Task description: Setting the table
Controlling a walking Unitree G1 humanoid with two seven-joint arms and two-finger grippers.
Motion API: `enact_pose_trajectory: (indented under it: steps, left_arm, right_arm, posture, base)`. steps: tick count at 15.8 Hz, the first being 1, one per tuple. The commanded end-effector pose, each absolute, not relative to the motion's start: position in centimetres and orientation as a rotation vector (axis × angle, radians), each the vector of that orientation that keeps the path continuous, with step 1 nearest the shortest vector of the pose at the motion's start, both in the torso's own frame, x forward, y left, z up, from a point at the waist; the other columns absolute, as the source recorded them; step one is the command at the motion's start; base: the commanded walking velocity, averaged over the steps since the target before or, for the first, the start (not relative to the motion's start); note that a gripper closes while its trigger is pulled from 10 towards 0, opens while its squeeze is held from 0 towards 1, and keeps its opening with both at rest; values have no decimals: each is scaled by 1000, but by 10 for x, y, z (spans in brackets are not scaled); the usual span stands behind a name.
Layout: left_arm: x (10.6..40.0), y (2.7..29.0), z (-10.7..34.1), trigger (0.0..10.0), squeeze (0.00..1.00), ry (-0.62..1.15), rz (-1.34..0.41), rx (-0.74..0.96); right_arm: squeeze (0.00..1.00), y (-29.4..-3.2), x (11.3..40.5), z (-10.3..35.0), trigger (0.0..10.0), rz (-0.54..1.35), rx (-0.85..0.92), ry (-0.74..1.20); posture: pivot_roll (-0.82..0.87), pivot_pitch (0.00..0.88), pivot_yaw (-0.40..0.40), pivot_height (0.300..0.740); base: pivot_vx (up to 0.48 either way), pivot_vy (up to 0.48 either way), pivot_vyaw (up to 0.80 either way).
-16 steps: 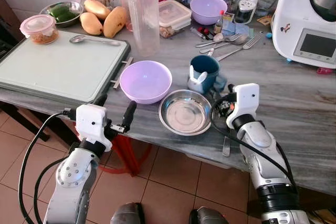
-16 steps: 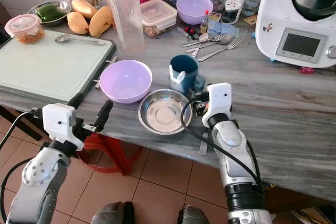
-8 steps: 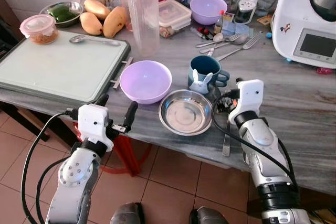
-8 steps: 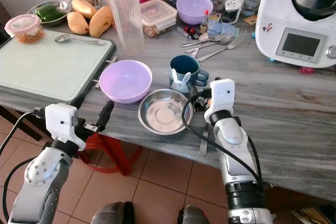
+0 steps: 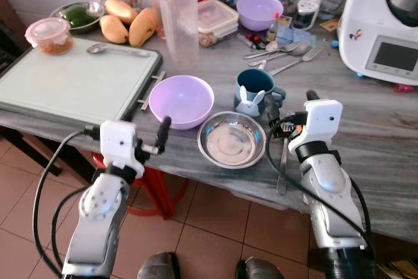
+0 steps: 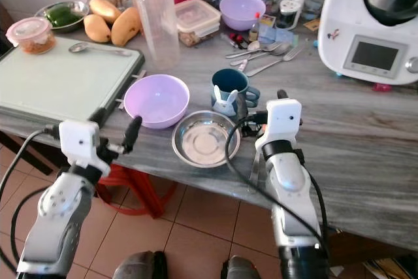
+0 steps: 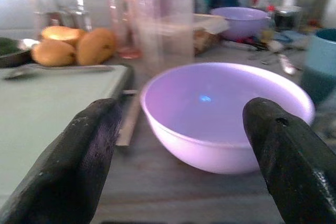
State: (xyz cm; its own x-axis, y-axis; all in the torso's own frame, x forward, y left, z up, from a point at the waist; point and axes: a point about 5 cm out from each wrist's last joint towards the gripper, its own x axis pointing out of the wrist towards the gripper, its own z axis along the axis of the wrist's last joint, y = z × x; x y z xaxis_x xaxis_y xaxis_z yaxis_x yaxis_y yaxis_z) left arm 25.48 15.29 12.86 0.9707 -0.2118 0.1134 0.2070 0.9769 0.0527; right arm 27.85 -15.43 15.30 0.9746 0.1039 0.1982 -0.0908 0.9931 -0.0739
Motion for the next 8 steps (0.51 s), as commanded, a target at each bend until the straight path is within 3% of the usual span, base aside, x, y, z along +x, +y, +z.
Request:
enact_pose_trajectory:
  steps: [1, 4, 5, 8]
  left_arm:
    - [256, 157, 124, 10000, 0, -85, -173, 52]
    - [258, 158, 119, 10000, 0, -62, -126, 34]
    - [259, 159, 118, 10000, 0, -58, -100, 31]
    - [263, 165, 115, 10000, 0, -58, 22, 20]
  right_arm:
    - [1000, -152, 276, 162, 10000, 92, -66, -245]
    - [925, -146, 265, 168, 10000, 94, -80, -269]
    - [0, -146, 262, 166, 10000, 90, -78, -258]
    - [0, -146, 259, 160, 10000, 101, -100, -233]
  posture:
    - [-1, 58, 37, 740]
    - [-8, 36, 28, 740]
    - [-7, 14, 19, 740]
    - [-10, 0, 9, 740]
  base:
    - [0, 0, 0]
    - [0, 0, 0]
    - [0, 0, 0]
    - [0, 0, 0]
